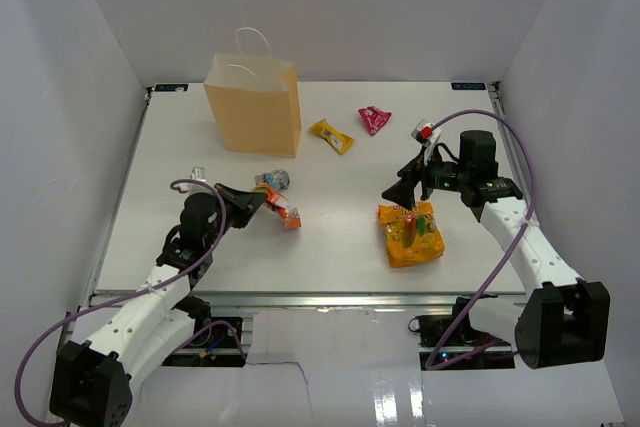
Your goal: Place the snacks into the paper bag
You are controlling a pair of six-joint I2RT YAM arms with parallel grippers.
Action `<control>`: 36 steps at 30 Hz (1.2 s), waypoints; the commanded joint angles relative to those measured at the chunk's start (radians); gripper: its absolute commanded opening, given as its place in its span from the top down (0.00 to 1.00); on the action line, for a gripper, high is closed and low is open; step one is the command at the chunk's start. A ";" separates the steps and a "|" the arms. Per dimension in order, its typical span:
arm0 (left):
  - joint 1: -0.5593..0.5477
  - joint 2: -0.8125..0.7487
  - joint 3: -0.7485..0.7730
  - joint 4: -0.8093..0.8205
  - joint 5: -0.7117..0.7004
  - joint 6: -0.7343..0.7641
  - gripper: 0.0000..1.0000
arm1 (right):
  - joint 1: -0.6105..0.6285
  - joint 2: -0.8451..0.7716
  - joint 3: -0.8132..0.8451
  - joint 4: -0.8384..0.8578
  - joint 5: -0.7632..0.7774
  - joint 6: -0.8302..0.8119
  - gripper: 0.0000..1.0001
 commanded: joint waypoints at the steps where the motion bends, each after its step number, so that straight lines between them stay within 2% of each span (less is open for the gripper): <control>1: 0.003 -0.015 0.060 0.088 0.041 0.039 1.00 | -0.007 -0.004 0.005 0.023 -0.028 0.002 0.10; 12: 0.003 0.008 0.177 0.106 0.078 0.090 1.00 | -0.007 -0.001 0.015 0.023 -0.028 0.002 0.10; 21: 0.003 0.088 0.348 0.126 0.104 0.105 1.00 | -0.007 -0.008 0.010 0.022 -0.025 -0.002 0.10; 28: 0.006 0.226 0.572 0.141 0.118 0.127 1.00 | -0.007 -0.013 0.005 0.022 -0.022 -0.005 0.10; 32: 0.023 0.347 0.748 0.146 0.151 0.158 1.00 | -0.009 -0.017 0.001 0.020 -0.019 -0.006 0.10; 36: 0.087 0.485 0.966 0.144 0.202 0.162 1.00 | -0.009 -0.021 0.001 0.022 -0.016 -0.006 0.10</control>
